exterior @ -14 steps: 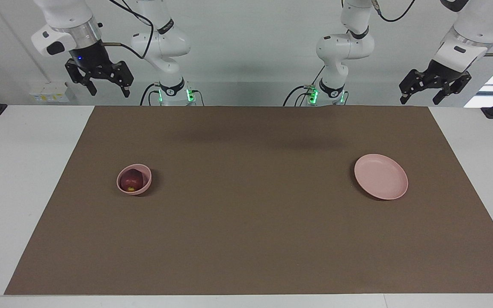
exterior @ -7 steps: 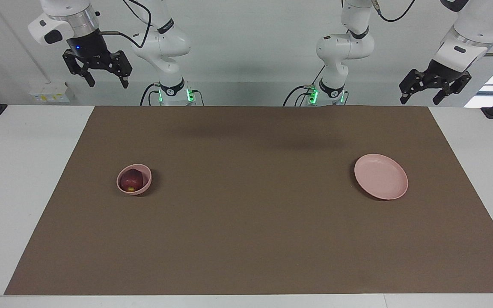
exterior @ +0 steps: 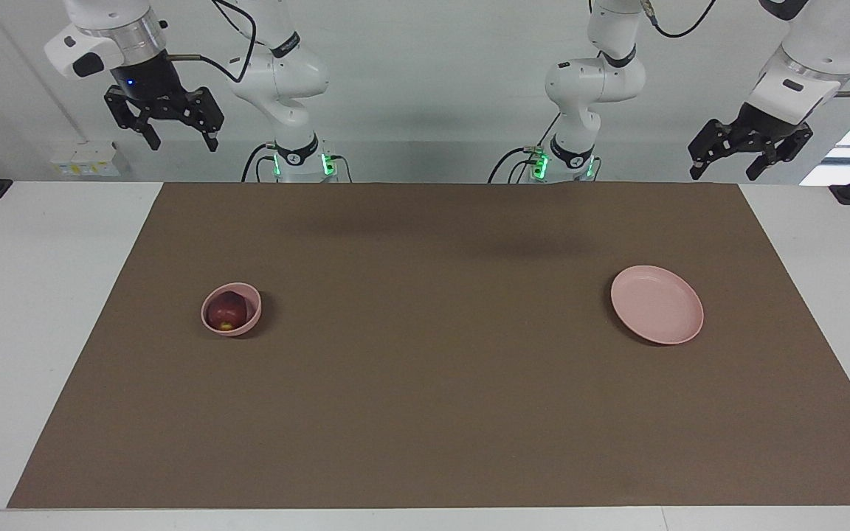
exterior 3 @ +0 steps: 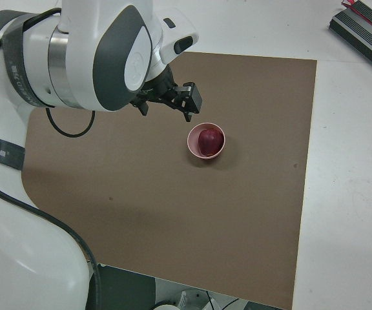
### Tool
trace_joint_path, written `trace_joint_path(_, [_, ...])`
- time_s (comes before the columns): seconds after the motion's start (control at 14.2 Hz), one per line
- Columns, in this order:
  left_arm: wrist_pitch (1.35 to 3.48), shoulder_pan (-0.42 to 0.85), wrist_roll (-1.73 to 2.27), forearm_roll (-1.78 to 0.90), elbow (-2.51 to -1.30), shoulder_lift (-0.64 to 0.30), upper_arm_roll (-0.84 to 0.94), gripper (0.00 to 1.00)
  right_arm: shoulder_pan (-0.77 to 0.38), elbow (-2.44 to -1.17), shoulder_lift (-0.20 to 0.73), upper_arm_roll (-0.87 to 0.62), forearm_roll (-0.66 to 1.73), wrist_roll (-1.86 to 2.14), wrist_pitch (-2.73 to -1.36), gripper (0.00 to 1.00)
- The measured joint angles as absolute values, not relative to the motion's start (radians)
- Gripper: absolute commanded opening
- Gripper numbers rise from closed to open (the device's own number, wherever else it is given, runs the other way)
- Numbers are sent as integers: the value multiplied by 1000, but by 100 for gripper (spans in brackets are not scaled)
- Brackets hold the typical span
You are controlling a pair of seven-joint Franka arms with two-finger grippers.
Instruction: Move apple from plate to bowl
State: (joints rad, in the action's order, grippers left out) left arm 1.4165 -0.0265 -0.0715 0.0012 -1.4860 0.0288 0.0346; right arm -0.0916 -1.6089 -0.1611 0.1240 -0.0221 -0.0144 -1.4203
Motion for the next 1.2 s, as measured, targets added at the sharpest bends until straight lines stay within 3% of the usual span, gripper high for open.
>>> trace_joint_path(1.2, [1420, -27, -75, 2, -1486, 29, 32, 100, -93, -1602, -160, 114, -38, 70, -1438, 100])
